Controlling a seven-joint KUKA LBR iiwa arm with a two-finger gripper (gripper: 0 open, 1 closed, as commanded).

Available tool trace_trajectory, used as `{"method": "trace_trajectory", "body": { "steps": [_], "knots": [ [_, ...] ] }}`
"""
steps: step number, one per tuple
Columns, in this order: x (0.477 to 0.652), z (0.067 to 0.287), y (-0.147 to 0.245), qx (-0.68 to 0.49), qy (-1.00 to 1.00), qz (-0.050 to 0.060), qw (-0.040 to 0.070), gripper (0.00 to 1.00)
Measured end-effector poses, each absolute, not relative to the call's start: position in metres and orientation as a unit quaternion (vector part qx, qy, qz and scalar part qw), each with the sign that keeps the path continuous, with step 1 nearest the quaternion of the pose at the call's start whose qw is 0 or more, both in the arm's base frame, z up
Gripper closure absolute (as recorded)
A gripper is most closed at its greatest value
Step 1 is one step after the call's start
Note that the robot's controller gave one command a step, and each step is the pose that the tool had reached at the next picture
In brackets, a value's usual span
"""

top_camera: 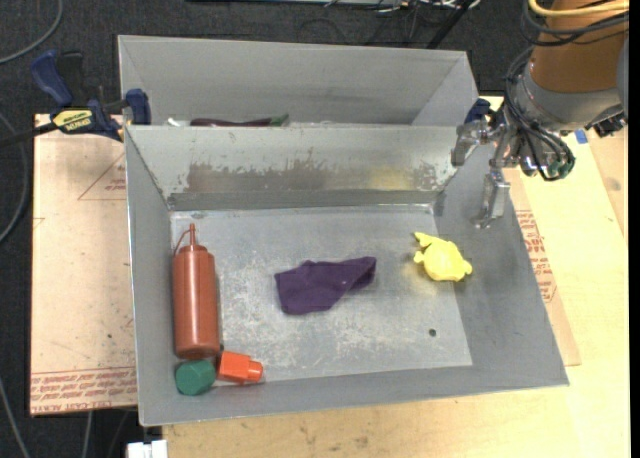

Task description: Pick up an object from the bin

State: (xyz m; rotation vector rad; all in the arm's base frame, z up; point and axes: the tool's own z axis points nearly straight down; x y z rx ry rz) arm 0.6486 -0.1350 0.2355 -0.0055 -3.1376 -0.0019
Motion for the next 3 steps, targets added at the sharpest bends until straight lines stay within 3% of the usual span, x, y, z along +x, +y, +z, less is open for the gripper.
{"method": "trace_trajectory", "body": {
  "steps": [1,2,3],
  "knots": [
    [0.649,0.241,-0.134,0.0,-1.0,0.0,-0.002,0.0],
    [0.632,0.148,-0.145,-0.012,-1.0,0.0,-0.002,0.0],
    [0.621,0.125,-0.147,-0.001,-1.0,-0.001,0.001,0.0]
  ]
}}
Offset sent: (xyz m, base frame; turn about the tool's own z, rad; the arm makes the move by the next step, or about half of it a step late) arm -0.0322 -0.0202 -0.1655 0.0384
